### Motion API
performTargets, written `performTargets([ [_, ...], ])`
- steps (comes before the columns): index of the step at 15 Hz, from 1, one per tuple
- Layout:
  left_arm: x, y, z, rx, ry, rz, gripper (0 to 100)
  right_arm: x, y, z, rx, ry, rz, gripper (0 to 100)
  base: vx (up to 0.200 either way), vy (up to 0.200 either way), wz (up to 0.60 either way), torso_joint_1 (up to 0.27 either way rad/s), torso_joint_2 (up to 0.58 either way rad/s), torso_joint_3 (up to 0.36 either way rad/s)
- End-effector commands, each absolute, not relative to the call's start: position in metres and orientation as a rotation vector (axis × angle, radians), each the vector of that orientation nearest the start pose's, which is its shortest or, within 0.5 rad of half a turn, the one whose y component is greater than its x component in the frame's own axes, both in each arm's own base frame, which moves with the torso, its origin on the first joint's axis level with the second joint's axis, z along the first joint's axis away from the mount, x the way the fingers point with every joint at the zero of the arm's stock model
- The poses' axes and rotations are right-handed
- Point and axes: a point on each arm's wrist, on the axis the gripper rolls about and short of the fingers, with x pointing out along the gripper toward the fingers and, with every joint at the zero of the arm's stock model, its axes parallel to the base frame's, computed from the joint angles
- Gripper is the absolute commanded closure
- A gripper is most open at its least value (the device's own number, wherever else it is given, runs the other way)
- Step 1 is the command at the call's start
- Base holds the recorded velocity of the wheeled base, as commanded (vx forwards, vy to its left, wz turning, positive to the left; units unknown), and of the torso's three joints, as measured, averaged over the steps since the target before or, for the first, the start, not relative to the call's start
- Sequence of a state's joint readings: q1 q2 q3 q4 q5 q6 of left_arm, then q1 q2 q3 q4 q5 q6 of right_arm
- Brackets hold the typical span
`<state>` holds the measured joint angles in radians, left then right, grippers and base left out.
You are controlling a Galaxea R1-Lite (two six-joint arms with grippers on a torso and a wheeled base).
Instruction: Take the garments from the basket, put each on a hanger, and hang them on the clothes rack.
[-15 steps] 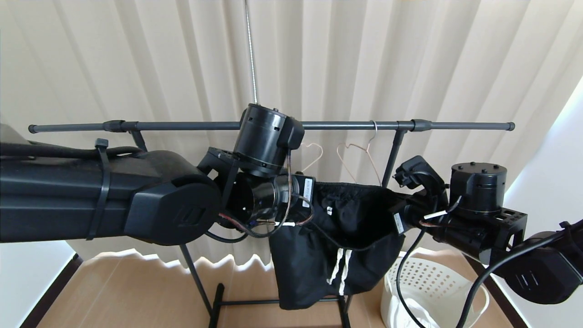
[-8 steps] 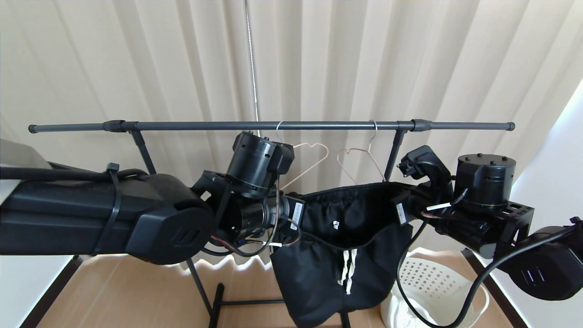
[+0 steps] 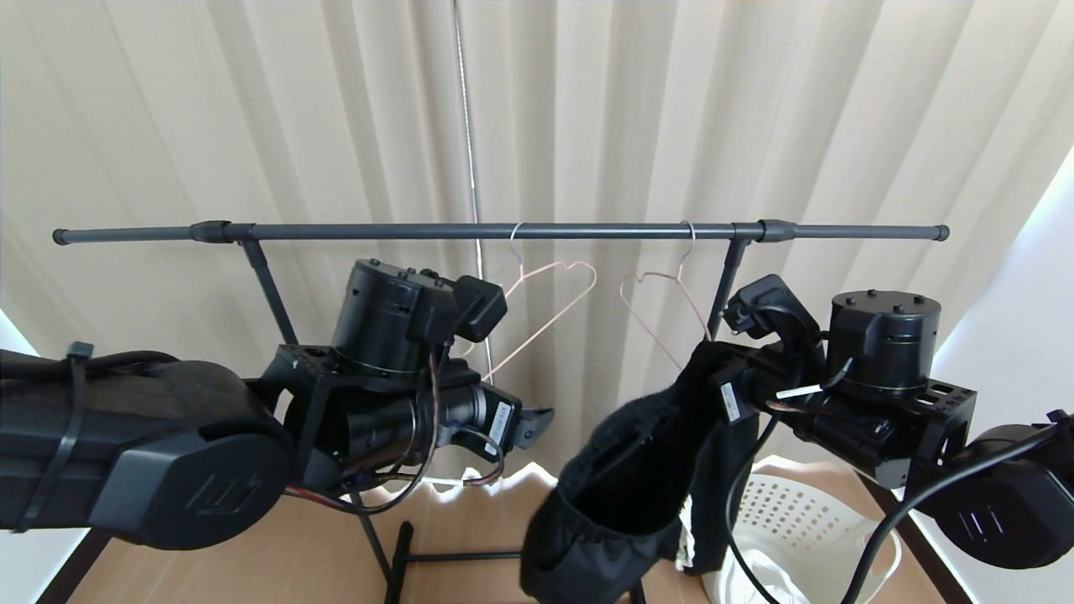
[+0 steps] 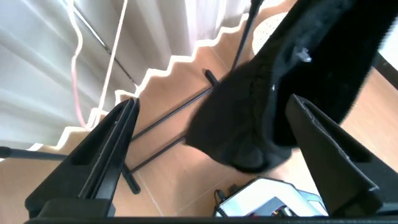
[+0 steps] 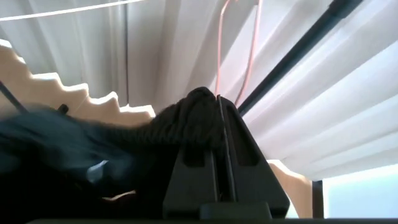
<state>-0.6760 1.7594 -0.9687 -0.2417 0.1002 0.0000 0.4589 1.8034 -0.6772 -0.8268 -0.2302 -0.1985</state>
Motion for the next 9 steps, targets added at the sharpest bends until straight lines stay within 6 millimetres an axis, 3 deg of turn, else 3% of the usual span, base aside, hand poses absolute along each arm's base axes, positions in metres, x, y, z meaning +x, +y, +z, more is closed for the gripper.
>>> performTargets([
  [1, 0.251, -0.183, 0.181, 0.185, 0.487, -0.56, 0, 0.279, 0.135, 0.135, -0.301, 0.262, 0.264, 100, 0.0, 0.0, 0.0, 0.0, 0.0, 0.0],
  [5, 0.278, -0.162, 0.181, 0.232, 0.446, -0.525, 0, 0.275, 0.136, 0.136, -0.302, 0.259, 0.272, 100, 0.0, 0.0, 0.0, 0.0, 0.0, 0.0],
  [9, 0.34, -0.166, 0.152, 0.239, 0.459, -0.473, 0, 0.272, 0.14, 0.132, -0.308, 0.267, 0.288, 100, 0.0, 0.0, 0.0, 0.0, 0.0, 0.0],
])
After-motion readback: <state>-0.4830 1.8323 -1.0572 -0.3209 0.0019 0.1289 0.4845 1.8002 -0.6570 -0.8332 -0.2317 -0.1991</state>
